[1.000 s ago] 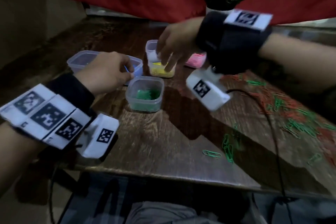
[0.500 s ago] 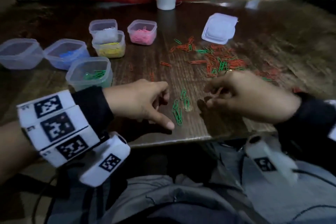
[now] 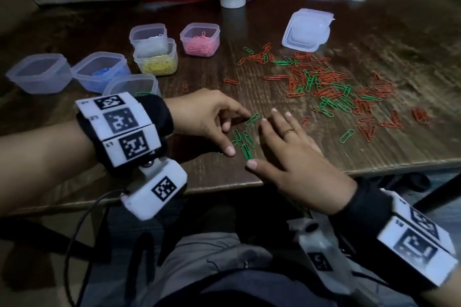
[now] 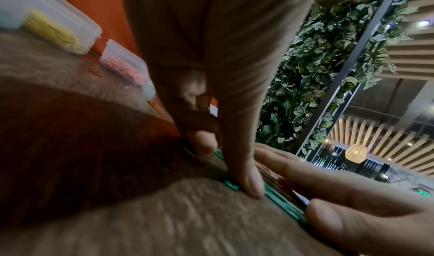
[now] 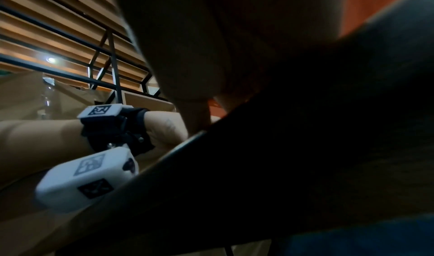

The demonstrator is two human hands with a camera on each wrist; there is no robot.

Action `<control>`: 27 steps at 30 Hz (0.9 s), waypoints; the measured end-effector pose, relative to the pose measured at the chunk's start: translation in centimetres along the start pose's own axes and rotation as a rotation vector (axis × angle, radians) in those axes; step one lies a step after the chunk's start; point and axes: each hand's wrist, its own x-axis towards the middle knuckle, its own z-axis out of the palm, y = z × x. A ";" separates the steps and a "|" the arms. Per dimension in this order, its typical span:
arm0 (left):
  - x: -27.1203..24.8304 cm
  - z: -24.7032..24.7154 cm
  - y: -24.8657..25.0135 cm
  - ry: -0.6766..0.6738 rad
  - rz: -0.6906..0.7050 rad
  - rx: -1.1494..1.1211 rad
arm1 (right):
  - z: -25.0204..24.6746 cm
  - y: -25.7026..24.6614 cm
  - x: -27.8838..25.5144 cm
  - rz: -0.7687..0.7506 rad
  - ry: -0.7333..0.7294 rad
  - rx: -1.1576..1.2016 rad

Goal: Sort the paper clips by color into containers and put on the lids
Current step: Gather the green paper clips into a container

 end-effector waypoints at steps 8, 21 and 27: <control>0.4 0.1 0.1 0.042 0.047 -0.081 | -1.1 -0.3 2.1 0.010 0.069 0.010; 0.2 0.5 0.1 0.020 0.080 -0.100 | -1.4 -0.3 3.4 -0.030 0.208 0.252; 0.4 0.6 0.3 -0.036 0.022 -0.028 | -1.7 0.4 3.7 0.010 0.172 0.255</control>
